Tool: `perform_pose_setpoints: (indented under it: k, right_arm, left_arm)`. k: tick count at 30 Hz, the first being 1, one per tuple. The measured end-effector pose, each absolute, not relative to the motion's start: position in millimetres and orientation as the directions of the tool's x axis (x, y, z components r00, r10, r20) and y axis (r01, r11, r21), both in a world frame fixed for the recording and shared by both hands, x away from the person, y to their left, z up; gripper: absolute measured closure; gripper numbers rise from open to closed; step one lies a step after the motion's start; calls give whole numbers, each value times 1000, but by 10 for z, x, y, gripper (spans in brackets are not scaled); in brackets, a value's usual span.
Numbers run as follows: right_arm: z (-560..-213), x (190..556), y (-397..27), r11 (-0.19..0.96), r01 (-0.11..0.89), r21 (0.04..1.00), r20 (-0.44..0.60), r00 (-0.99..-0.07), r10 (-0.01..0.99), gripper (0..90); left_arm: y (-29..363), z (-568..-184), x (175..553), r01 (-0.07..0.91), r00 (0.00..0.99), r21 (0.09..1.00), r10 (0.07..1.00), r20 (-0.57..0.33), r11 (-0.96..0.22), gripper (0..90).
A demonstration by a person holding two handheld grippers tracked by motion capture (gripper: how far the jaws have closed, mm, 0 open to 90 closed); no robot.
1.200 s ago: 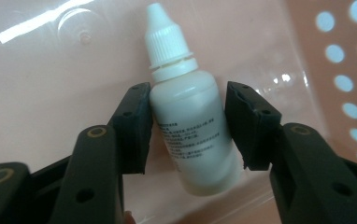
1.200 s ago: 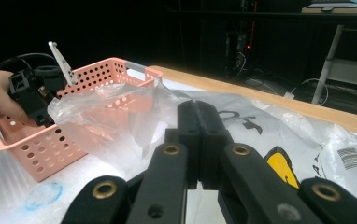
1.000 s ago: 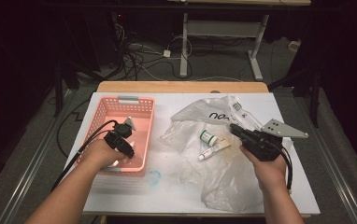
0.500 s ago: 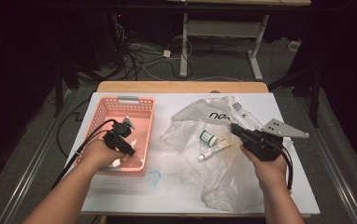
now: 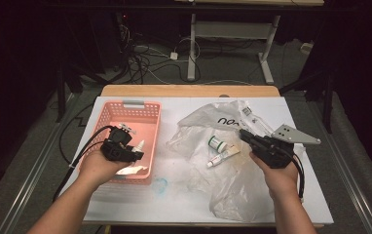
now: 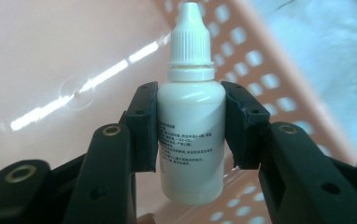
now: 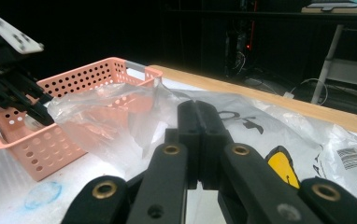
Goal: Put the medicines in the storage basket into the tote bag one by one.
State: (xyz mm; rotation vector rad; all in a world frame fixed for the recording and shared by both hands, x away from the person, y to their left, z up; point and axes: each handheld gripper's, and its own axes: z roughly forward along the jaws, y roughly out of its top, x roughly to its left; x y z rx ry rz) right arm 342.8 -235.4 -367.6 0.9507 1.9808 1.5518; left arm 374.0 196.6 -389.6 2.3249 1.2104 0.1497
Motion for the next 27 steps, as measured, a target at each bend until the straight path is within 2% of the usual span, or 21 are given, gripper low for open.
perform_pose_setpoints:
  k: [9, 14, 27]
  right_arm:
    - [-3681, 3430, -2358, 128, 246, 961, 69, -659, 749, 900]
    - [-3680, 3428, -2359, 128, 245, 961, 69, -660, 748, 900]
    - [-3668, 3418, -2365, 127, 240, 962, 67, -662, 746, 900]
  left_arm:
    - [1731, -3715, 3475, 645, 676, 597, 720, -156, -476, 585]
    - [1506, -3647, 3330, 572, 730, 638, 674, -110, -515, 585]
    - [775, -3852, 3194, 463, 818, 699, 566, -101, -545, 585]
